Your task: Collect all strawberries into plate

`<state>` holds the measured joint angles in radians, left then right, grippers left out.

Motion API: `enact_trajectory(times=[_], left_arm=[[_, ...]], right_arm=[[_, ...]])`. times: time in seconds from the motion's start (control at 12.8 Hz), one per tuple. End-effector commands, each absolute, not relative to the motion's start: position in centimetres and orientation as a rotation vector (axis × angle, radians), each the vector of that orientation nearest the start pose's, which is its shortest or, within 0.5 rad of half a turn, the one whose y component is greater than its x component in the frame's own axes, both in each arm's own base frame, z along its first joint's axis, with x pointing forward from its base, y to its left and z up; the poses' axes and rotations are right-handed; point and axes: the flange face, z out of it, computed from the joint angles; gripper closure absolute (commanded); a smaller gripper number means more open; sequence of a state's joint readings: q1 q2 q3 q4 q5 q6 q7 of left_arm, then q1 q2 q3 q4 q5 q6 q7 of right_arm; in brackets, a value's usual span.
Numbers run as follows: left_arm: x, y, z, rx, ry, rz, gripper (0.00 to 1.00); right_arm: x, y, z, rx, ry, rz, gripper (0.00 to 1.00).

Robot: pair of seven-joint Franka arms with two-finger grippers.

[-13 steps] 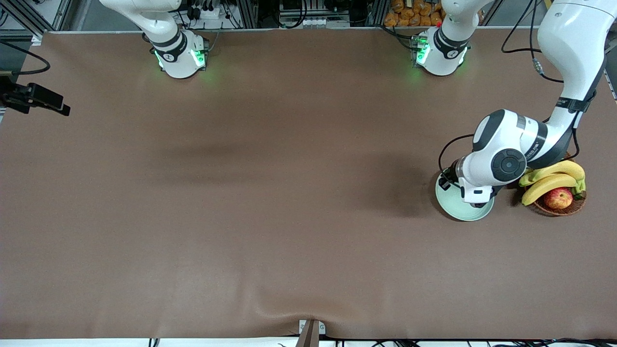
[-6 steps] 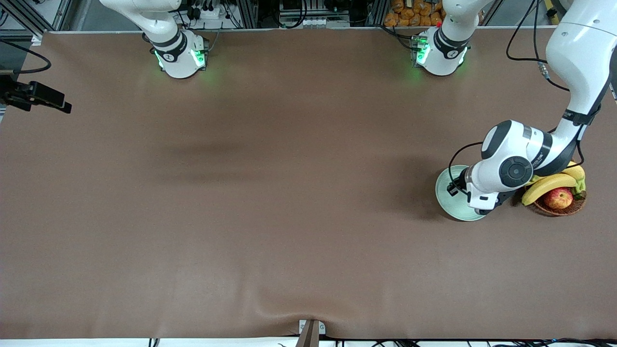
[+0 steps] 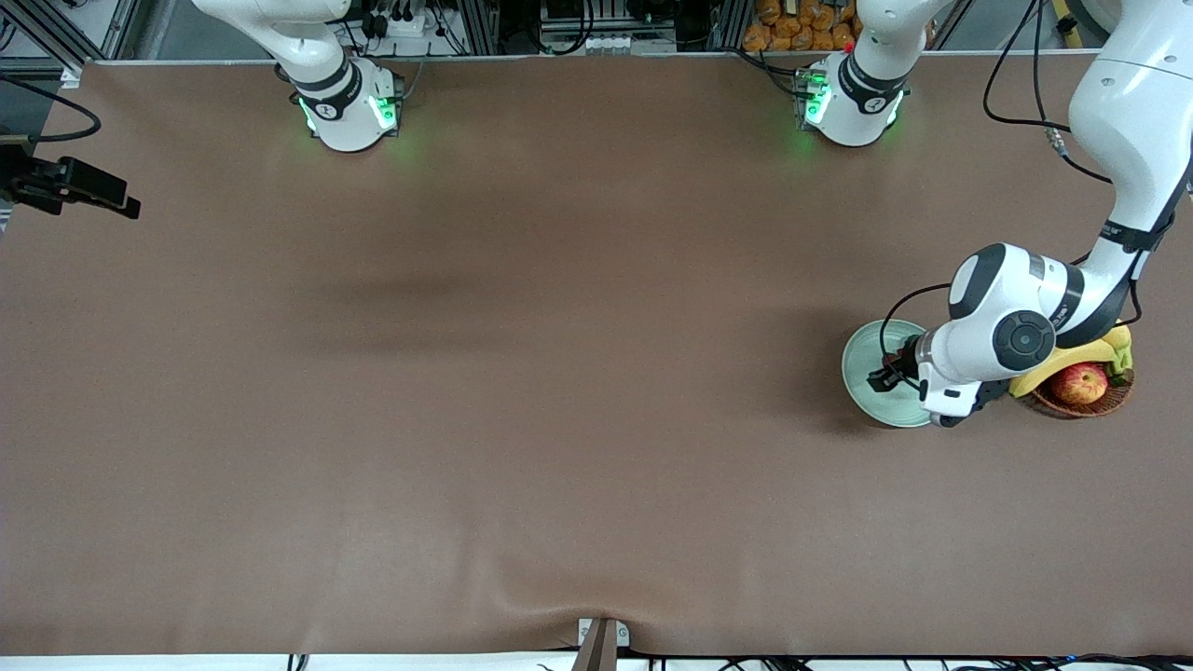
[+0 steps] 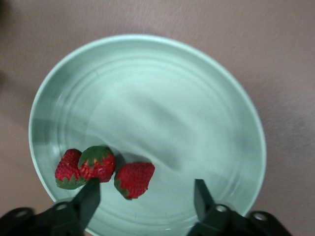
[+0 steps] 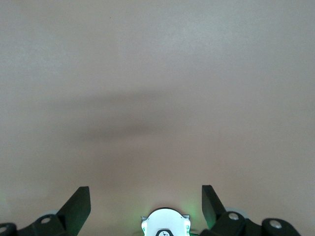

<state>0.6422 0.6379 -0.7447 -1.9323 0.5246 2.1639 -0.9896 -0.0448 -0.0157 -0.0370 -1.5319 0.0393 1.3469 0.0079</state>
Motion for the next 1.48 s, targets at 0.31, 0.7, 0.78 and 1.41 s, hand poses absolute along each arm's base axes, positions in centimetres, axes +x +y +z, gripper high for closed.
enact_trajectory(times=[0.31, 0.7, 0.78, 1.41], left_arm=[[61.9, -7.5, 34.2, -2.911, -0.906, 0.317, 0.0], [62.2, -11.8, 48.4, -2.955, -0.788, 0.328, 0.0], [61.7, -12.3, 49.5, -2.958, -0.754, 0.339, 0.0], [58.5, -13.7, 58.8, -3.002, -0.351, 0.158, 0.0]], right_arm=[[52.4, -3.6, 63.7, -3.063, 0.129, 0.268, 0.0], [52.4, -4.0, 63.9, -3.063, 0.136, 0.26, 0.0], [52.4, -4.1, 63.9, -3.062, 0.139, 0.26, 0.0], [52.4, -4.1, 64.0, -3.063, 0.139, 0.258, 0.0]])
